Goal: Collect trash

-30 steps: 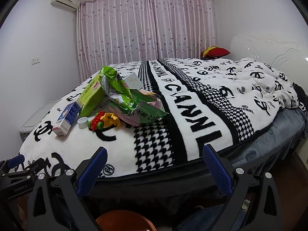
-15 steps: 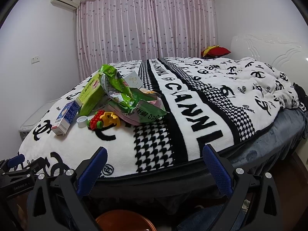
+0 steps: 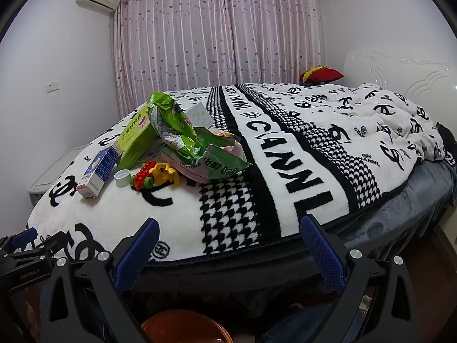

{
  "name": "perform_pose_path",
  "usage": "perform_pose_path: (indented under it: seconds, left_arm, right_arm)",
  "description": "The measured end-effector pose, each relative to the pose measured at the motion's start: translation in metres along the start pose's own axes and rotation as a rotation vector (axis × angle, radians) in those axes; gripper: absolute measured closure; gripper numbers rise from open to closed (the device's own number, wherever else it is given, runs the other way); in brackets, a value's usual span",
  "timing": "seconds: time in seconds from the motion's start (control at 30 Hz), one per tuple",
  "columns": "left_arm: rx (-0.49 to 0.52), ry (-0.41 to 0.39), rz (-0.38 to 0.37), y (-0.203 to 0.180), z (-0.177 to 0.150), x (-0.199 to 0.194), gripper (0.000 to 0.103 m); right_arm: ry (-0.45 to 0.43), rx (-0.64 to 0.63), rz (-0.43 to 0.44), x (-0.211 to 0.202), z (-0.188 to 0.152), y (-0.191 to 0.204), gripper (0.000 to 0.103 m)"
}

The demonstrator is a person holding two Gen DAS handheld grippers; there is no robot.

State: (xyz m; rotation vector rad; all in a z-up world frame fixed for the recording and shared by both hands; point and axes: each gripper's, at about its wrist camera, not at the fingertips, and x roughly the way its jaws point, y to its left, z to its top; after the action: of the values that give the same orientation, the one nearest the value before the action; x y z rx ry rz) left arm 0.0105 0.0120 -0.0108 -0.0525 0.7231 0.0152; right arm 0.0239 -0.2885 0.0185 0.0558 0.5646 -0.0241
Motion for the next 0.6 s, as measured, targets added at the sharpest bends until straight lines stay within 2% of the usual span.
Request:
perform_pose_path:
  seconds: [0.6]
  left_arm:
    - [-0.009,0.008,-0.009,0.0038,-0.0014,0.0012,0.007]
  right_arm:
    - [0.01,0.001,-0.002,0.0021,-0.0024,0.0006,0.005]
